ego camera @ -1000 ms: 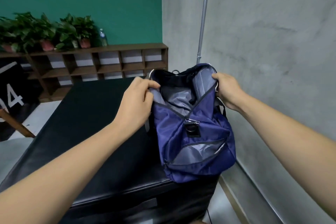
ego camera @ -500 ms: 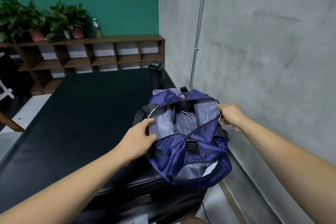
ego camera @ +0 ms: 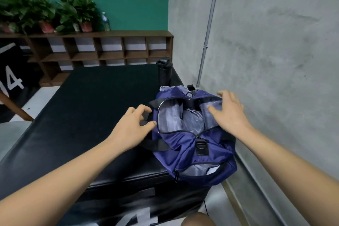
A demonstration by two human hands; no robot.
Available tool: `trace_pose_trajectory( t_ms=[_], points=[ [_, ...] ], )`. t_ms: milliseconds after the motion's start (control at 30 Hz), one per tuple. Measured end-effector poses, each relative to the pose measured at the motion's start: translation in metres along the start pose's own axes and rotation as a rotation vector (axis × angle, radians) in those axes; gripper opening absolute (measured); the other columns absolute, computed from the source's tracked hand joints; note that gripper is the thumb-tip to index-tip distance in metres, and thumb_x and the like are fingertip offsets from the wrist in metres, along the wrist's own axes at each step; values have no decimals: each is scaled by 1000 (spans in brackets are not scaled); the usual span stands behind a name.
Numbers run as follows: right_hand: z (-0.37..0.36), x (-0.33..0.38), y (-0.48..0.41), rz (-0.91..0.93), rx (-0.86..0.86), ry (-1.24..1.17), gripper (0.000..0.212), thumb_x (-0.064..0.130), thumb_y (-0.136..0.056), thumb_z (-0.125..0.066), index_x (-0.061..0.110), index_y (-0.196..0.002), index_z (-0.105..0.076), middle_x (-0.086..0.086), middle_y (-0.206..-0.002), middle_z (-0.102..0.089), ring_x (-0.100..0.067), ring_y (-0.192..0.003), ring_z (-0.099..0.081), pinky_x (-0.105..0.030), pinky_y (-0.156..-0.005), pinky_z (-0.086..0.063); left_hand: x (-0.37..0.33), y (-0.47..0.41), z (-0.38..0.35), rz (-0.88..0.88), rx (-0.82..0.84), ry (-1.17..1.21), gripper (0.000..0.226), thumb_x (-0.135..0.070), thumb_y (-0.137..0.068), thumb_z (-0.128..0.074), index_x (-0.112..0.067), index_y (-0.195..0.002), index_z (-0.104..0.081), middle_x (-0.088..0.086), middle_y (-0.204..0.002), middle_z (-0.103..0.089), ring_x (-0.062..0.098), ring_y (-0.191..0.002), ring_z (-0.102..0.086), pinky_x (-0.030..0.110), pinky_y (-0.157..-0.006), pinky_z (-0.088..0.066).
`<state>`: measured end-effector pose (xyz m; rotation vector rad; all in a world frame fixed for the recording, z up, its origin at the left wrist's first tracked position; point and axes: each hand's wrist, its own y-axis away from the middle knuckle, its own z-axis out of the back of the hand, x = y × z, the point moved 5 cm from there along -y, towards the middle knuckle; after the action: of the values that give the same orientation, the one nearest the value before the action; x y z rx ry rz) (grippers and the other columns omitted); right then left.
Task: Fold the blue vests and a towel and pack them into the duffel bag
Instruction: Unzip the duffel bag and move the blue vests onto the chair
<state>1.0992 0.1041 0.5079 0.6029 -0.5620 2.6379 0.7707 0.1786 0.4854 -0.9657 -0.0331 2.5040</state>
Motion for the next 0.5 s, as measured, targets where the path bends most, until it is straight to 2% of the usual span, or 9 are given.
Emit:
trace_pose_trajectory(
  t_ms=[67, 233, 400, 500],
  points=[
    [-8, 38, 12, 115, 19, -17, 56, 42, -96, -70, 21, -143, -49, -6, -141, -52, -33, -135, -46, -48, -111, -35, 19, 14, 19, 25, -40, 1, 29, -46, -94, -74, -40, -119, -61, -7, -102, -59, 0, -93, -57, 13, -77, -39],
    [-50, 140, 53, 351, 140, -82, 52, 42, -97, -68, 22, -141, -51, -2, -140, -52, -30, -131, -47, -49, -111, -40, 73, 63, 69, 149, -98, 20, 21, -43, -95, -74, -37, -112, -63, -10, -100, -65, 3, -93, -61, 20, -78, -42],
    [-113, 240, 119, 522, 299, -223, 49, 43, -100, -65, 26, -143, -49, 7, -140, -49, -17, -132, -45, -40, -111, -41, 146, 130, 115, 284, -172, 28, 18, -38, -94, -77, -36, -106, -64, -11, -93, -70, 2, -89, -64, 18, -77, -44],
    [-159, 296, 164, 605, 431, -294, 45, 42, -102, -63, 30, -142, -47, 12, -138, -48, -12, -131, -44, -41, -106, -46, 199, 182, 138, 399, -228, 17, 19, -37, -93, -78, -34, -105, -64, -20, -88, -71, -3, -84, -64, 15, -76, -45]
  ],
)
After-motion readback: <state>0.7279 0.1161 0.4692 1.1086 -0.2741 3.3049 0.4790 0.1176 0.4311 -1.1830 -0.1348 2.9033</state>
